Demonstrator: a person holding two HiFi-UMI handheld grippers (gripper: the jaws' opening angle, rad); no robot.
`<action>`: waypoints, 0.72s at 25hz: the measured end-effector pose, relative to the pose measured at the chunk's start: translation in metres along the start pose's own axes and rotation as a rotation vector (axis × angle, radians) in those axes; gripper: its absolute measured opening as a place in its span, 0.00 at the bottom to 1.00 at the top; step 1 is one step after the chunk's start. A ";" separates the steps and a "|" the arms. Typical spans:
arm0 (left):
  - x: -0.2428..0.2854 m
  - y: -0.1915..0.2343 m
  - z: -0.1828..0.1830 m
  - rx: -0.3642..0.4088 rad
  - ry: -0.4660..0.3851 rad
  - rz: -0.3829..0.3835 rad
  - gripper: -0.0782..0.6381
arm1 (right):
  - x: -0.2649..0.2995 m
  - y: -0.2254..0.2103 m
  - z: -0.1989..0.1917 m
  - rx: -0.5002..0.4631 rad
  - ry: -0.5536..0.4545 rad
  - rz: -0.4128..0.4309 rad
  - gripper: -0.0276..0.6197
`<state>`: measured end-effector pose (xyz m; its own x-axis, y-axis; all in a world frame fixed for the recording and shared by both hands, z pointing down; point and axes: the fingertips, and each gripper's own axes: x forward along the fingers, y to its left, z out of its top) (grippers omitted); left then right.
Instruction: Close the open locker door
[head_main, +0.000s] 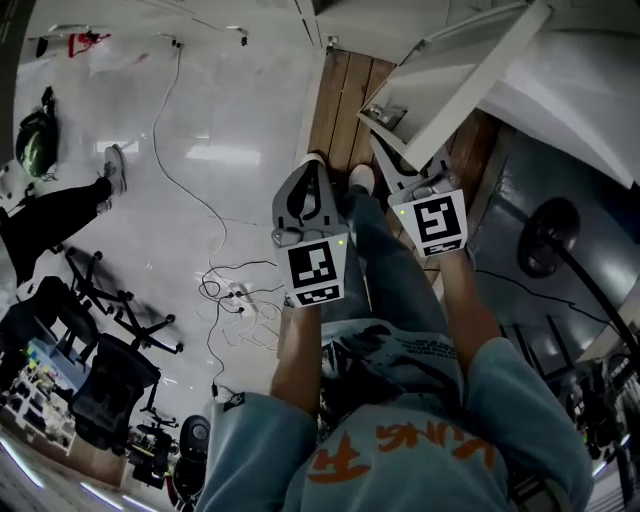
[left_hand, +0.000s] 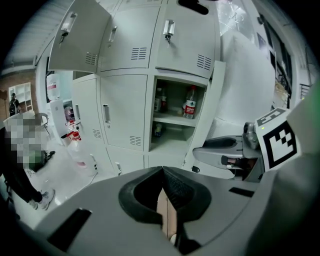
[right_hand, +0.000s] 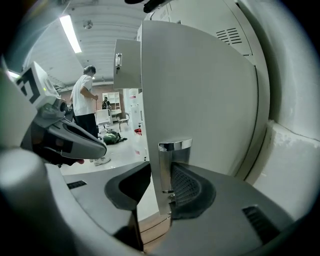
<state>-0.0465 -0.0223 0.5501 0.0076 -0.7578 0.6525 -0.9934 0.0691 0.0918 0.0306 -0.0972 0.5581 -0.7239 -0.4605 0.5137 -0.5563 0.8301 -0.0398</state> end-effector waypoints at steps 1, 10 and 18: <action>-0.001 0.003 0.000 -0.002 -0.002 0.005 0.13 | 0.003 0.002 0.002 0.016 0.017 -0.006 0.23; -0.001 0.047 0.011 -0.058 -0.040 0.083 0.13 | 0.037 0.009 0.022 0.019 0.027 -0.020 0.22; 0.016 0.064 0.034 -0.064 -0.074 0.064 0.13 | 0.074 0.006 0.044 0.020 0.014 -0.042 0.21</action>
<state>-0.1142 -0.0519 0.5404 -0.0664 -0.7962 0.6014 -0.9821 0.1585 0.1014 -0.0447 -0.1400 0.5586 -0.6941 -0.4904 0.5269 -0.5943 0.8035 -0.0351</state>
